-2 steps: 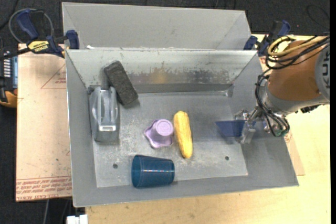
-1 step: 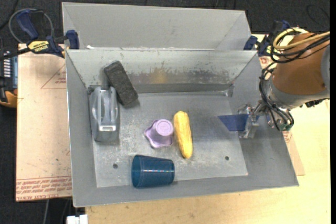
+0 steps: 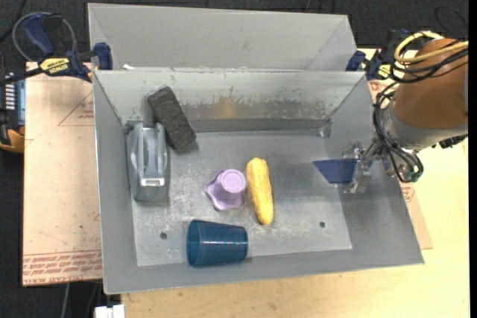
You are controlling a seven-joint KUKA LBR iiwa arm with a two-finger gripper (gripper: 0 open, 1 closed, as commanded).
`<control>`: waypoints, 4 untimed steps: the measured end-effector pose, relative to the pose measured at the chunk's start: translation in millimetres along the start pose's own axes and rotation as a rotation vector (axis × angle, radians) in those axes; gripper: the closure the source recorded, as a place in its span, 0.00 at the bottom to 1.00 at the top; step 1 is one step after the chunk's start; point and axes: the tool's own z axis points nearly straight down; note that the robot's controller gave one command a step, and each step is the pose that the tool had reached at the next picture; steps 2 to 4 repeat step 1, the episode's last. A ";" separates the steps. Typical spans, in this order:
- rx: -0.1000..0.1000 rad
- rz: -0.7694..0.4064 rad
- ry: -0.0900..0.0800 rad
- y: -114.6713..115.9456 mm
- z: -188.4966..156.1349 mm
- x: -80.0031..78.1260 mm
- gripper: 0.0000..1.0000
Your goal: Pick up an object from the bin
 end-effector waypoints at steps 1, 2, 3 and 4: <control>0.001 -0.001 -0.004 0.1 -32.4 -1.6 1.00; 0.001 -0.001 -0.004 0.1 -32.4 -1.6 1.00; 0.001 -0.001 -0.004 0.1 -32.4 -1.6 1.00; 0.001 -0.001 -0.004 0.1 -32.4 -1.6 1.00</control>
Offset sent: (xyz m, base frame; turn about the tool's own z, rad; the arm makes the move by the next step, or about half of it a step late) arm 0.0011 0.0000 0.0502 -0.0005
